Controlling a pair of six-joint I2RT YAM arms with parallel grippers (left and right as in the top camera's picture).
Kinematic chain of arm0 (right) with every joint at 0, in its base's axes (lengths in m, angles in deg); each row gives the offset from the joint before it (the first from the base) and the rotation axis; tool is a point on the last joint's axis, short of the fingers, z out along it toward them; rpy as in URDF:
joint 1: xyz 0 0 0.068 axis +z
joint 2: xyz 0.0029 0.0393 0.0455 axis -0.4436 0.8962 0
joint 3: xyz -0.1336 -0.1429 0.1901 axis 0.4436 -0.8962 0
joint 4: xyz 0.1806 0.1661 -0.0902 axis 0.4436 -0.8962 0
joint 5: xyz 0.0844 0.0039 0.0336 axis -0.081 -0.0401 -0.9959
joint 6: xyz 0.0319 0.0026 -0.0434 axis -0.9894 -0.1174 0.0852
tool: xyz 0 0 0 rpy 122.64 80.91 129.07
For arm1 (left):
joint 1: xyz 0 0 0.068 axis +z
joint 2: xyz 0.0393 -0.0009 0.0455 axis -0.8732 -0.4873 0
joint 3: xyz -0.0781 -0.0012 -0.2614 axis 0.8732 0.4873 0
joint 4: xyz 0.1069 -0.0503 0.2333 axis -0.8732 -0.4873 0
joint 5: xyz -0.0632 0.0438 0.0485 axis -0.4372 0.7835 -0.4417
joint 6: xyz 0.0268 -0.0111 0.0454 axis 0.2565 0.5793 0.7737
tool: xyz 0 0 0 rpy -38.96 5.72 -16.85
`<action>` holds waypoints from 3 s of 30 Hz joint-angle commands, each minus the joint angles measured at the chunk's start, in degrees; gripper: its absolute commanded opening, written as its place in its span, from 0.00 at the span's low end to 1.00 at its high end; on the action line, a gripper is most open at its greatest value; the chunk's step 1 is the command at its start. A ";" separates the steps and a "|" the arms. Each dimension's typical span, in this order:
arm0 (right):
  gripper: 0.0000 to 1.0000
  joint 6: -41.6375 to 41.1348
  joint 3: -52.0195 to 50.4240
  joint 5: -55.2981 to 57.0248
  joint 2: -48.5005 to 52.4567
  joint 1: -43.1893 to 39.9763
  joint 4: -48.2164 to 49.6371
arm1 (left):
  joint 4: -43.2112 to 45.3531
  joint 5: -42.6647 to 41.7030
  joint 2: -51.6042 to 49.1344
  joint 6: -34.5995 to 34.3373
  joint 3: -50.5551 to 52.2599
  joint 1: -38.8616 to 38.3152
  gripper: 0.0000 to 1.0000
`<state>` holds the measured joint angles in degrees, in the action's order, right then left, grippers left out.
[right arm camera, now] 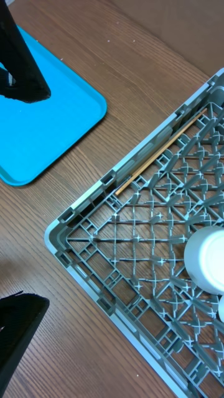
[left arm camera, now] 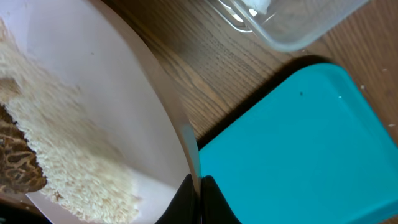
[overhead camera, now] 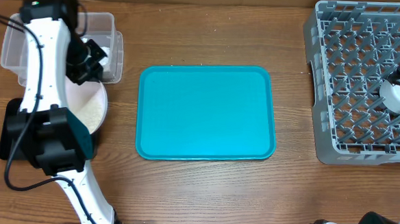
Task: Sort waste into correct bins and load items into the dishwasher
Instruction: 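Lift the plate and carry it left over the black tray, then tilt the plate with the left gripper to dump rice onto the black tray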
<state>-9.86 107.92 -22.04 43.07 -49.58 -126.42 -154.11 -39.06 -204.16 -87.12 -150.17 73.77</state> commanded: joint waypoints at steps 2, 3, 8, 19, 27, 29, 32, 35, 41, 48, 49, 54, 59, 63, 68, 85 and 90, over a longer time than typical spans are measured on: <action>1.00 -0.11 0.79 0.42 -0.09 -0.20 0.28 | 0.61 -8.31 -0.02 7.98 -1.42 4.11 0.04; 1.00 -0.11 0.79 0.42 -0.09 -0.20 0.31 | 0.72 -9.68 -0.02 9.07 -1.42 4.79 0.04; 1.00 -0.11 0.79 0.42 -0.09 -0.20 0.31 | 0.57 -14.21 -0.02 13.27 -1.40 7.08 0.04; 1.00 -0.11 0.79 0.42 -0.09 -0.20 0.28 | -0.96 -26.01 -0.02 18.71 -1.40 12.76 0.04; 1.00 -0.11 0.79 0.42 -0.09 -0.20 0.31 | -3.67 -34.16 -0.02 24.44 -1.40 18.62 0.04; 1.00 -0.11 0.79 0.42 -0.09 -0.20 0.28 | -4.26 -35.10 -0.02 25.11 -1.40 19.74 0.04; 1.00 -0.11 0.79 0.42 -0.09 -0.20 0.31 | -4.96 -35.17 -0.02 25.42 -1.40 20.79 0.04; 1.00 -0.11 0.79 0.39 -0.09 -0.20 0.28 | -5.07 -36.83 -0.02 27.32 -1.40 21.29 0.04; 1.00 -0.11 0.79 0.42 -0.09 -0.20 0.31 | -5.07 -40.65 -0.02 27.47 -1.40 22.43 0.04; 1.00 -0.11 0.79 0.42 -0.09 -0.20 0.31 | -5.05 -43.93 0.09 27.45 -1.40 23.28 0.04; 1.00 -0.11 0.79 0.42 -0.09 -0.20 0.28 | -5.03 -43.91 0.07 27.45 -1.40 23.41 0.04; 1.00 -0.11 0.79 0.39 -0.09 -0.20 0.31 | -5.07 -45.68 0.09 27.50 -1.40 24.48 0.04; 1.00 -0.11 0.79 0.39 -0.09 -0.20 0.31 | -5.09 -48.48 0.26 26.97 -1.38 25.33 0.04; 1.00 -0.11 0.79 0.39 -0.09 -0.20 0.31 | -5.07 -49.88 0.31 23.69 -1.40 25.31 0.04; 1.00 -0.11 0.79 0.42 -0.09 -0.20 0.31 | -5.07 -49.37 0.31 23.56 -1.38 26.21 0.04; 1.00 -0.11 0.79 0.42 -0.09 -0.20 0.31 | -2.34 -42.75 0.48 22.62 -0.63 30.49 0.04; 1.00 -0.11 0.79 0.42 -0.09 -0.20 0.28 | -3.23 -36.06 0.48 24.35 -0.63 32.96 0.04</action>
<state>-9.88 107.92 -22.06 43.10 -49.58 -126.42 -157.21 -81.31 -204.16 -63.76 -150.17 104.96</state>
